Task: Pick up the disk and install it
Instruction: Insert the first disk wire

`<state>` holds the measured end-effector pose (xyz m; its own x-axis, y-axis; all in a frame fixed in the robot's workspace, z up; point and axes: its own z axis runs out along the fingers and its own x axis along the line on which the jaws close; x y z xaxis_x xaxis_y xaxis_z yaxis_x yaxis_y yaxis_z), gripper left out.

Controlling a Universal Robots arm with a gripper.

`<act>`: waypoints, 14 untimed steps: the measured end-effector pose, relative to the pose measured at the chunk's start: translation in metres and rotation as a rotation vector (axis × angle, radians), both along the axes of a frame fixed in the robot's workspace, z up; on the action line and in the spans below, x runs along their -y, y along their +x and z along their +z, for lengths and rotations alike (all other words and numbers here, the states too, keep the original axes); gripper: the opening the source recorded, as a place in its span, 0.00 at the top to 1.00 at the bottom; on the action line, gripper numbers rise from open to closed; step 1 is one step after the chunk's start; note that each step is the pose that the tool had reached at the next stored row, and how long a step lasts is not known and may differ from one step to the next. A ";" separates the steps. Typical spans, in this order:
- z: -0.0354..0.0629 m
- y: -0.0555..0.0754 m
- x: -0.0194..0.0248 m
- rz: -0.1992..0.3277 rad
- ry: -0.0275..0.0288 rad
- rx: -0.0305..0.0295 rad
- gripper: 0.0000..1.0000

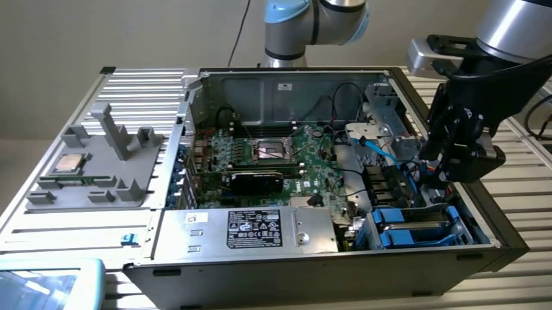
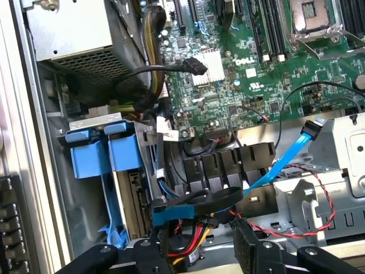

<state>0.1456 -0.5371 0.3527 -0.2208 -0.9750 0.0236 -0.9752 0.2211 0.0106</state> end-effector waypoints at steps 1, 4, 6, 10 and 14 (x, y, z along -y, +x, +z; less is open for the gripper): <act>-0.0011 0.000 -0.0011 -0.001 0.0001 0.0000 0.42; -0.0035 0.000 -0.0029 -0.009 0.0002 0.0000 0.42; -0.0041 -0.001 -0.0030 -0.027 0.0001 0.0000 0.42; -0.0052 -0.002 -0.0029 -0.062 0.0001 0.0002 0.42; -0.0058 -0.003 -0.0029 -0.095 0.0003 0.0010 0.42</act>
